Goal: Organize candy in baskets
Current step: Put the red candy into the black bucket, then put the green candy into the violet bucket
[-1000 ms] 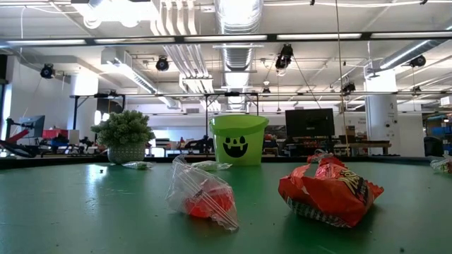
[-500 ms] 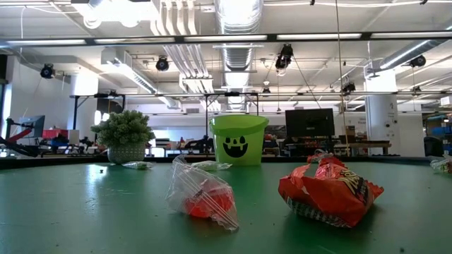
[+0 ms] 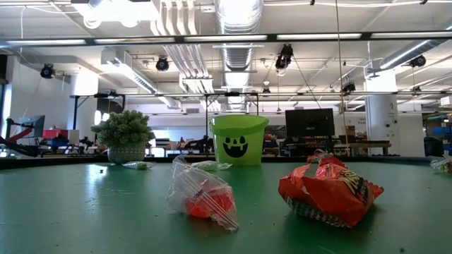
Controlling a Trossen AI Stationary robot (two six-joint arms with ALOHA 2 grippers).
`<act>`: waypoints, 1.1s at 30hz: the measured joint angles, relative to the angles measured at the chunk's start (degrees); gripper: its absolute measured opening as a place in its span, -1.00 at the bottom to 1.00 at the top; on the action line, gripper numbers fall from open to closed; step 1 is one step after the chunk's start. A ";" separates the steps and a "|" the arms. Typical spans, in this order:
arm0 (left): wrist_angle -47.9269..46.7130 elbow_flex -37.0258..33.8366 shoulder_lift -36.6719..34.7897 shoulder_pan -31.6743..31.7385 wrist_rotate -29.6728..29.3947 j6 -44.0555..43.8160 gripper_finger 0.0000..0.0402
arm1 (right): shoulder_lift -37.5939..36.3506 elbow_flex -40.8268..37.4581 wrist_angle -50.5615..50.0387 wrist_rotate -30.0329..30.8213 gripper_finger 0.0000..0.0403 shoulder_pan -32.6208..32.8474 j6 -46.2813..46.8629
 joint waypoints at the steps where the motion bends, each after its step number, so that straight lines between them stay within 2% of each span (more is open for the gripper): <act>1: -0.06 0.00 -0.05 -0.08 0.01 0.02 -0.47 | 0.02 0.00 -0.24 -0.01 -0.25 0.13 -0.35; 3: -0.07 0.00 -0.43 -0.20 -0.71 -0.01 -0.44 | 0.02 0.00 -1.35 -0.03 -0.25 0.34 -1.57; 7: -0.84 0.00 -2.84 -0.29 -7.62 0.03 -0.42 | 0.03 0.00 -6.79 -0.13 -0.25 0.33 -4.55; 13: -1.92 0.00 -7.72 -0.25 -24.67 -1.70 -0.42 | 1.20 -0.06 -12.15 0.01 -0.25 -0.08 -11.46; 19: -1.89 0.00 -10.69 -0.22 -38.52 -4.09 -0.42 | 5.04 -0.09 -11.59 -0.02 -0.25 -0.08 -27.00; 25: -1.90 0.00 -11.34 -0.22 -45.86 -5.80 -0.42 | 11.04 -0.11 -11.04 0.02 -0.25 -1.18 -36.01; 33: -1.92 0.00 -11.28 -0.22 -45.94 -11.74 -0.42 | 18.62 -0.11 -7.00 1.10 -0.25 -4.02 -44.77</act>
